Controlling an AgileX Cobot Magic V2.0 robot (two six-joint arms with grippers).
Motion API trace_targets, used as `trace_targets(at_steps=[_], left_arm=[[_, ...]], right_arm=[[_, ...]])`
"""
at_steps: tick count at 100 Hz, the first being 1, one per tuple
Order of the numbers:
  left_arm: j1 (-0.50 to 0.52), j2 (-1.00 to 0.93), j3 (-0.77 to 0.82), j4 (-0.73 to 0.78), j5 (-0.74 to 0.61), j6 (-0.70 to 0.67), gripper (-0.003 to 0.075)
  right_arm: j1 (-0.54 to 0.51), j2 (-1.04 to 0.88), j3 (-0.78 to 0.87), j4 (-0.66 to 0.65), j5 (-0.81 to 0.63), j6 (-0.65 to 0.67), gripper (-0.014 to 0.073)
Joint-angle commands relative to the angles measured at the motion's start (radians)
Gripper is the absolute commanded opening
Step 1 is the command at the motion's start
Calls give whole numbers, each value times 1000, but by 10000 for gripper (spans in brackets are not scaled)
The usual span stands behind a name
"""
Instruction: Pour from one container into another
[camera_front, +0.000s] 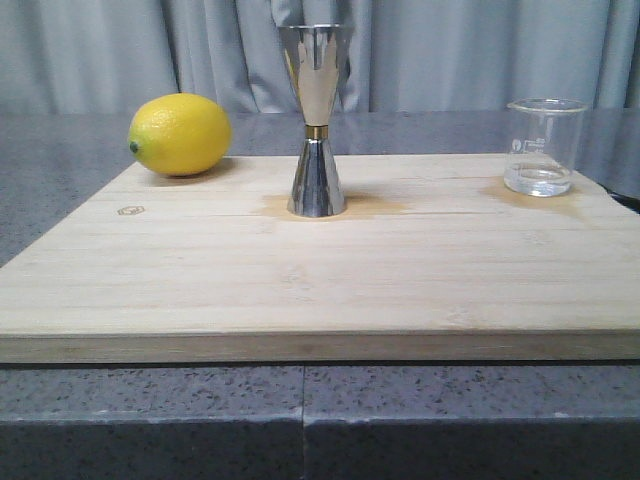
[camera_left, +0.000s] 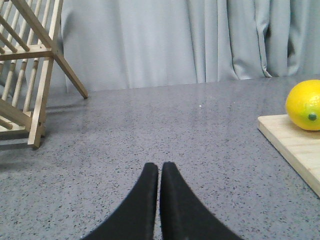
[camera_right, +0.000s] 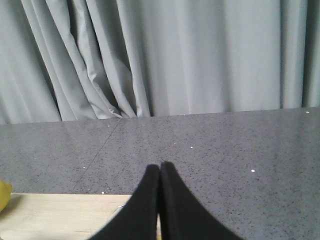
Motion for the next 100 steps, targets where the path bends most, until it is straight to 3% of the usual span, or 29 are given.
trace_targets(at_steps=[1, 25, 33, 37, 45, 73, 85, 100], left_arm=[[-8, -22, 29, -11, -83, -11, -19], [-8, -22, 29, -11, -83, -11, -19], [-8, -22, 29, -11, -83, -11, -19], [-8, -22, 29, -11, -83, -11, -19], [-8, -22, 29, -11, -83, -11, -19], [-8, -22, 29, -11, -83, -11, -19], [-8, -22, 29, -11, -83, -11, -19], [-8, -22, 29, -11, -83, -11, -19]], right_arm=[[-8, -2, -26, -17, 38, 0, -71], [-8, -2, -23, -10, 36, 0, -71], [-8, -16, -3, 84, 71, -72, -72], [-8, -32, 25, 199, 73, -229, -71], [-8, -83, 101, 557, 69, -632, -71], [-8, -349, 318, 1547, 191, -1637, -71], [-8, -492, 410, 1723, 185, -1821, -71], [-8, -608, 532, 1763, 95, -1846, -71]])
